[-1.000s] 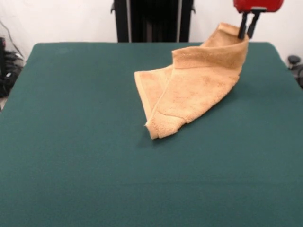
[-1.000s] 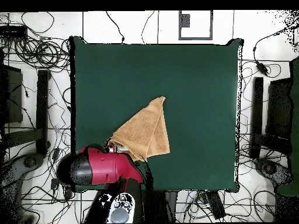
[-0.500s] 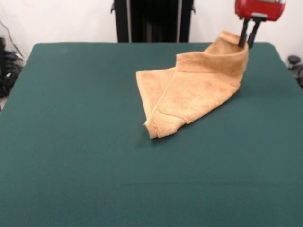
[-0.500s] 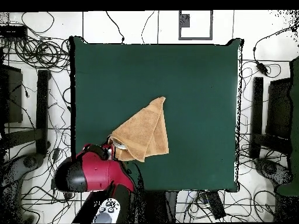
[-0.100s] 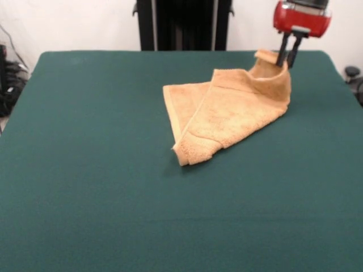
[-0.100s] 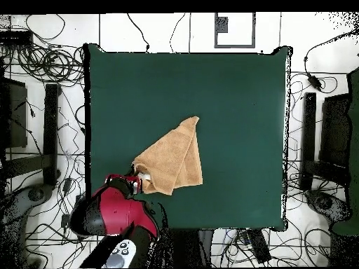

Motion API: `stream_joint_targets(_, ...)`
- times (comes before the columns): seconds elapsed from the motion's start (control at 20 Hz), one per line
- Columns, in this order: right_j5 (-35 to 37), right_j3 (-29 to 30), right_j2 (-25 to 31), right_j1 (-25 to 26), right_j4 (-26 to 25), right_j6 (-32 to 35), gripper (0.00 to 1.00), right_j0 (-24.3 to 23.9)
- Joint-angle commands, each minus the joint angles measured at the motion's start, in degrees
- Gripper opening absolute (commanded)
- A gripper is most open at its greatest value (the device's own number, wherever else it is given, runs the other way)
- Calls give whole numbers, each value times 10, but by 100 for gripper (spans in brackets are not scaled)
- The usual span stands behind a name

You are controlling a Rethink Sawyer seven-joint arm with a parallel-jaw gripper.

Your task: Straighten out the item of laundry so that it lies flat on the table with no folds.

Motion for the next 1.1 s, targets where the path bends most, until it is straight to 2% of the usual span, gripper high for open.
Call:
stream_joint_targets(0.05, -40, 33, -23, 64, 71, 168, 0, 49)
stream_joint_targets(0.55, -81, 36, -19, 97, 129, 183, 0, 75)
stream_joint_targets(1.1, -69, 36, -26, 106, 182, 173, 0, 104)
